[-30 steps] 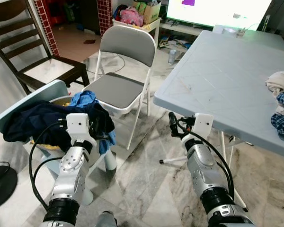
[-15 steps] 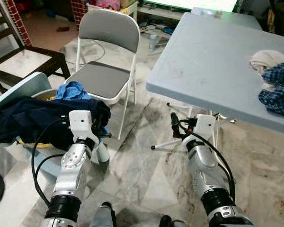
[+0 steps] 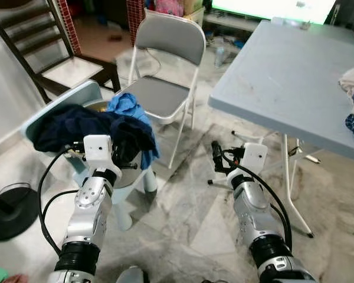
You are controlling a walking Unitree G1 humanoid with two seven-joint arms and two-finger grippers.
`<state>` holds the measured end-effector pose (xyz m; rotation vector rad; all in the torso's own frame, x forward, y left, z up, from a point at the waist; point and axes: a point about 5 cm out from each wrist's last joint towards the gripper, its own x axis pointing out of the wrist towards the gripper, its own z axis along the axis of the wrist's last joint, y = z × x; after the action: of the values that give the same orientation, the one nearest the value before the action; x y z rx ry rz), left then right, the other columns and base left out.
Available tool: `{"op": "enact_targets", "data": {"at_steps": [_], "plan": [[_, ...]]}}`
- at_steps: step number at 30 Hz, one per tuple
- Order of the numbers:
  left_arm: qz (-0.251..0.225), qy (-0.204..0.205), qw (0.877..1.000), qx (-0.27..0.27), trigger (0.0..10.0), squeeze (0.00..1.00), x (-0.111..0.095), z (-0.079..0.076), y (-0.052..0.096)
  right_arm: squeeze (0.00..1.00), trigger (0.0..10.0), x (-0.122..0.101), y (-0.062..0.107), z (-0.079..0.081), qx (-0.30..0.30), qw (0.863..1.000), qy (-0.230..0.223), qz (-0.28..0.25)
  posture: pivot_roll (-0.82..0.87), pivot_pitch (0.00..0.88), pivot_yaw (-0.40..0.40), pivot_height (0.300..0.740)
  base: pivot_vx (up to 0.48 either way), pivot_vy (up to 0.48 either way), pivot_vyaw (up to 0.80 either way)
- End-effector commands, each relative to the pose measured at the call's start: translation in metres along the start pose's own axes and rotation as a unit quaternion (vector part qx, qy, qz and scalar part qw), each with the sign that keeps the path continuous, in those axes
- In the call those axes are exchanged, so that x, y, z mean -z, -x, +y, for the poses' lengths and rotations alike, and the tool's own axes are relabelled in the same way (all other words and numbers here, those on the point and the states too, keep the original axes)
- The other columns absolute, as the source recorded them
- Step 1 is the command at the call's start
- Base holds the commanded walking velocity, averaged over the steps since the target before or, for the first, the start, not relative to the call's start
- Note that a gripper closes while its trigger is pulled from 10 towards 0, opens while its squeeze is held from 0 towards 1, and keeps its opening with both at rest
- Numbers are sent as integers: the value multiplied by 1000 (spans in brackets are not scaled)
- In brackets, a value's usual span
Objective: Hang hanger
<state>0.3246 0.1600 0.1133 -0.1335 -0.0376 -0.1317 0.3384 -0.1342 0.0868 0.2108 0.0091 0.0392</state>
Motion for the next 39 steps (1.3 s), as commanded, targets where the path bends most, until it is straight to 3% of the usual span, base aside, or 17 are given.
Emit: {"op": "enact_targets", "data": {"at_steps": [1,5,8,15,22,24,27,30,39], "plan": [[-16,1,1000,19,10000,0,-7,-4,0,0,10000,-6,1,-4,10,1000,-3,-14,215,155,-43,740,0,0,0],[-31,4,999,42,10000,0,-12,-11,2,0,10000,-11,1,-6,13,1000,-3,-25,211,158,-44,740,0,0,0],[-48,11,995,84,10000,0,-22,-30,2,0,10000,-17,4,-15,21,999,1,-34,202,169,-49,740,0,0,-800],[-76,7,991,113,10000,0,-39,-42,-2,0,10000,-21,8,-24,32,999,11,-38,185,181,-51,740,0,0,-800],[-105,7,988,112,10000,0,-58,-43,-7,0,10000,-20,9,-22,32,999,10,-36,186,181,-50,740,0,0,-800],[-125,7,984,127,10000,0,-73,-49,-10,0,10000,-20,9,-20,28,999,10,-33,188,179,-51,740,0,0,-800],[-122,7,979,165,10000,0,-77,-60,-10,0,10000,-20,9,-20,27,999,10,-32,193,179,-54,740,0,0,-800],[-102,-4,976,194,10000,0,-68,-63,-6,0,10000,-20,9,-19,26,999,11,-31,192,180,-55,740,0,0,-800],[-4,-42,985,169,10000,0,-20,-36,5,0,10000,-20,11,-23,29,999,15,-28,180,200,-63,740,0,0,-800]]}}
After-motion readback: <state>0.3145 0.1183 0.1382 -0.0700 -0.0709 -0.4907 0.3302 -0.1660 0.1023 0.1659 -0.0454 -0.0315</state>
